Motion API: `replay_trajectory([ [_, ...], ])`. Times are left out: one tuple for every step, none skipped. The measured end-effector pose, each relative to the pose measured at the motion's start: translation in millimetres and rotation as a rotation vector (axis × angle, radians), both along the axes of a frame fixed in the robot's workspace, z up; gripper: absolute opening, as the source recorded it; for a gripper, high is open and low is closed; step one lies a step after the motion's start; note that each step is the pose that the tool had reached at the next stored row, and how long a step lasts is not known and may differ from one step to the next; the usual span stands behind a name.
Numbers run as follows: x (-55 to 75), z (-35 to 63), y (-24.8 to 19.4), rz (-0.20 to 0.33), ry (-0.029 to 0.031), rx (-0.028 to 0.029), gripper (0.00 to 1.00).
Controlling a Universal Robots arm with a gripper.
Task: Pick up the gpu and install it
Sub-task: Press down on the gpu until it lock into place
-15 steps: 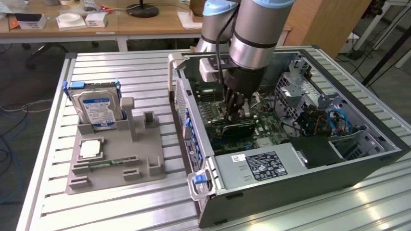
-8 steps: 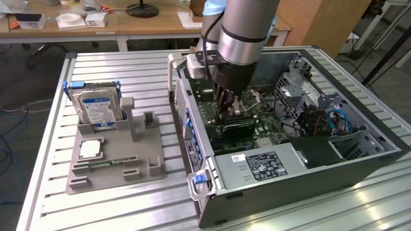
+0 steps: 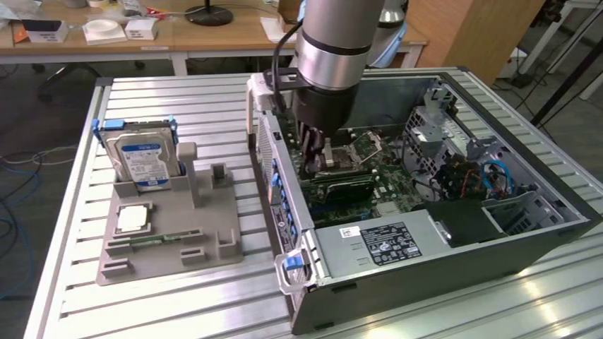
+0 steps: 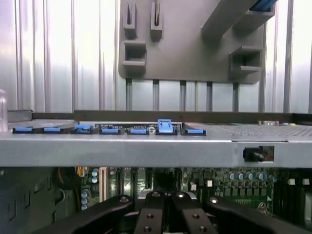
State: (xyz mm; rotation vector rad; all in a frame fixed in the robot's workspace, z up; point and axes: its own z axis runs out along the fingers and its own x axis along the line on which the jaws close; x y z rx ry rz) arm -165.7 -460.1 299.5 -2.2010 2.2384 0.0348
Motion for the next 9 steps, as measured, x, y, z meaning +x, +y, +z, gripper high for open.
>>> replay_trajectory([
  [-0.3,0.0,0.0,0.000,0.0000,0.0000,0.11],
  [-0.4,0.0,0.0,0.000,0.0001,0.0000,0.11],
  [-0.5,0.0,0.0,0.000,0.0119,0.0000,0.11],
  [-0.5,0.1,0.0,0.000,0.0313,0.0000,0.11],
  [-0.5,0.1,0.0,0.000,0.0436,0.0004,0.11],
  [-0.5,0.1,0.0,0.000,0.0492,0.0009,0.11],
  [-0.5,0.1,0.0,0.000,0.0503,0.0016,0.11],
  [-0.5,0.1,0.0,0.000,0.0504,0.0016,0.11],
  [-0.5,0.1,0.0,0.000,0.0504,0.0017,0.11],
])
